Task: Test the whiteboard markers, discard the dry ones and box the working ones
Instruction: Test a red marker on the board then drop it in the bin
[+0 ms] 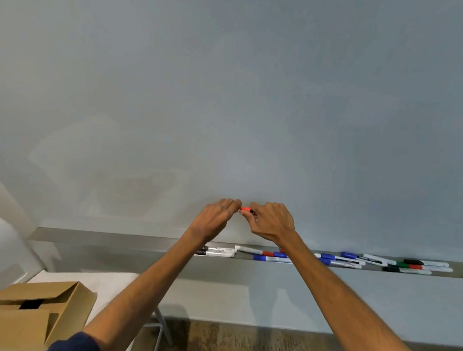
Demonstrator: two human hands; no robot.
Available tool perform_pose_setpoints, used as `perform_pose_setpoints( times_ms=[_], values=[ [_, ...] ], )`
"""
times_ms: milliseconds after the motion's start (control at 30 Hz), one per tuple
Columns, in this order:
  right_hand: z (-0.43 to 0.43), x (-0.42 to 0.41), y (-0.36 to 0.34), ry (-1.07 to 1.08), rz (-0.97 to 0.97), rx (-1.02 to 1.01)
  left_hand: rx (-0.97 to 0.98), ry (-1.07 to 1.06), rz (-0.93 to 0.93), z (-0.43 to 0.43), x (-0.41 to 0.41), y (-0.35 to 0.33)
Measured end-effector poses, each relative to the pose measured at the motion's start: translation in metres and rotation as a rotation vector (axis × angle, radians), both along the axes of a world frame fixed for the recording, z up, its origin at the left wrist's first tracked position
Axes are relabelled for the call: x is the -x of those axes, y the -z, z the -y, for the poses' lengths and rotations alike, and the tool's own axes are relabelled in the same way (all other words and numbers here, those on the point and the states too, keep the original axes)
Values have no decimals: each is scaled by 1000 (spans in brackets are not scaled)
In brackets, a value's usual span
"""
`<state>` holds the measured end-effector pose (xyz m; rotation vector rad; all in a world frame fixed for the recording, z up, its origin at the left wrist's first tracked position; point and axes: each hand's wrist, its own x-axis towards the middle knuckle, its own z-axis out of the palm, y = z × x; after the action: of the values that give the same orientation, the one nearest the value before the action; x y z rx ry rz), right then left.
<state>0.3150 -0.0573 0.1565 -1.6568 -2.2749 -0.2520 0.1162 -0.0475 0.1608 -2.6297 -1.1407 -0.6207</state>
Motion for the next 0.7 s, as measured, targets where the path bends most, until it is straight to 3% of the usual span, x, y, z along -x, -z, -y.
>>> perform_pose_setpoints(
  times_ms=[200,433,600,700],
  values=[
    [0,-21,-9,101,-166,-107,-9,-125,139,-6,10,-26],
    [-10,-6,-88,140,-518,-251,-133,-183,379,-16,-15,-75],
    [-20,-6,-149,74,-742,-347,-185,-211,538,-29,-30,-133],
    [-26,-7,-187,-15,-782,-442,-300,-183,579,-40,-33,-172]
  ],
)
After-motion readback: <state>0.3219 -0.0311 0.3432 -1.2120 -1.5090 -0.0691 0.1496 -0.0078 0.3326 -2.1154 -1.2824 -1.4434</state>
